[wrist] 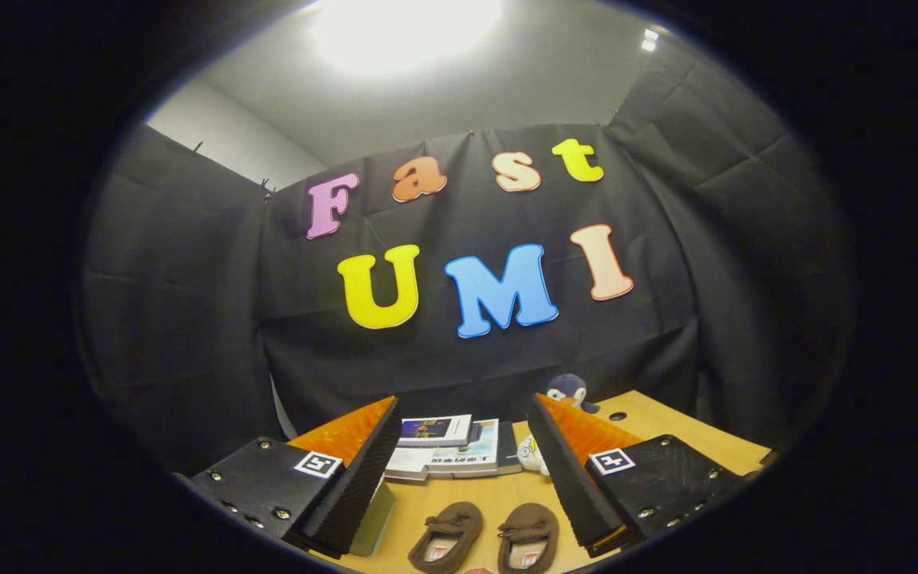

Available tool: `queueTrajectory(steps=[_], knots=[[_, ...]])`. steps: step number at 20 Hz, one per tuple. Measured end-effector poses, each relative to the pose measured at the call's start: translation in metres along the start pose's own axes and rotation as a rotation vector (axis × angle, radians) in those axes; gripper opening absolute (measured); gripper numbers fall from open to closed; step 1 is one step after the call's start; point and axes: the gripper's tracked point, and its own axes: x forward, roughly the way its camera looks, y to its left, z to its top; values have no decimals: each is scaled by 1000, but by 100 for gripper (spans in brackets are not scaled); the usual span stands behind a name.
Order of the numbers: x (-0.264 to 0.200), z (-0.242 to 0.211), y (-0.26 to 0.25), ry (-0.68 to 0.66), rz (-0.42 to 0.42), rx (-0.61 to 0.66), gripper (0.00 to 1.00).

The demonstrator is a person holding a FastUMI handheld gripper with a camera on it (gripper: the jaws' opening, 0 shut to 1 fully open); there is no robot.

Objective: Open the storage box then place both shoes into the box .Put the left shoe in first, then the right shoe, with the right side of both shoes facing outward in a uniform manner.

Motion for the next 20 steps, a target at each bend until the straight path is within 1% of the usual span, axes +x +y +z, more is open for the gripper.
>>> queueTrajectory(steps=[4, 12, 20], knots=[[7, -28, 14, 79, 41, 155, 97], [16, -94, 42, 278, 119, 517, 97], [16, -153, 70, 423, 186, 745, 97]])
